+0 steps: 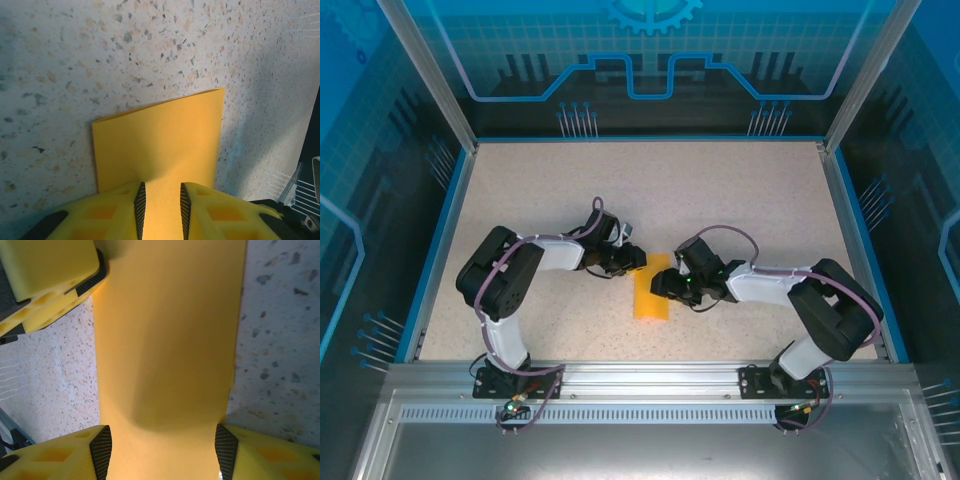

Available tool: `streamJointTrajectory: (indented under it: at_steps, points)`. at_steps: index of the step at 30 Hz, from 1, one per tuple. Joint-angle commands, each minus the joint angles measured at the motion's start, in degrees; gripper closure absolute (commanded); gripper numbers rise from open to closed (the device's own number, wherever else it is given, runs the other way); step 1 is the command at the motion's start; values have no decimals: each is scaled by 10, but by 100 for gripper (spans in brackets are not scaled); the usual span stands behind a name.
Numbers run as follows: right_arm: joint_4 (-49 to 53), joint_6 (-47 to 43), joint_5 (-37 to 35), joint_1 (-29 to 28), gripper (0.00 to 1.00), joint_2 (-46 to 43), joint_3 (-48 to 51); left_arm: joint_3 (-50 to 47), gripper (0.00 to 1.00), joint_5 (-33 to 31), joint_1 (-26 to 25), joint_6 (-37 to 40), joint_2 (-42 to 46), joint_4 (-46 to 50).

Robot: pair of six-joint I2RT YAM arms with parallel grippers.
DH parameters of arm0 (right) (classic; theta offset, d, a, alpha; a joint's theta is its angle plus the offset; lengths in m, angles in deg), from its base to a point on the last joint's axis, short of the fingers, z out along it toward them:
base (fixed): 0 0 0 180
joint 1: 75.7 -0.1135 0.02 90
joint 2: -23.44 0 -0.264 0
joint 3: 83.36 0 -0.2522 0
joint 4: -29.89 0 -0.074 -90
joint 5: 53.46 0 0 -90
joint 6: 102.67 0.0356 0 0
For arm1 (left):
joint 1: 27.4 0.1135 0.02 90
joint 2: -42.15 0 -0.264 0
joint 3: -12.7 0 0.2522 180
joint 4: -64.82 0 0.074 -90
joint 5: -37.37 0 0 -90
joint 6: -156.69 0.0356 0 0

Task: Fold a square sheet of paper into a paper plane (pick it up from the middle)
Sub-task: Third fold the triangle at the center of the table.

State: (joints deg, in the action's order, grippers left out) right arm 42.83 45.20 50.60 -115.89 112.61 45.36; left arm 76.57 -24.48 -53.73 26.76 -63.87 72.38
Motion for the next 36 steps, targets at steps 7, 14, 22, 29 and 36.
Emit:
streamJointTrajectory:
  at_steps: [7,14,22,29,36]
  points:
    - [-69,9,46,2,38,11,5,-23,70,-20,6,20,-7,29]
    - [-88,7,42,13,35,29,-9,-30,70,-21,8,21,-8,25]
    - [-67,-26,42,43,32,34,-26,-28,70,-21,11,23,-8,29]
    - [-30,-68,46,62,31,72,-71,-34,70,-24,12,22,-9,25]
    - [-20,-87,61,66,35,80,-88,-34,70,-25,13,20,-8,26]
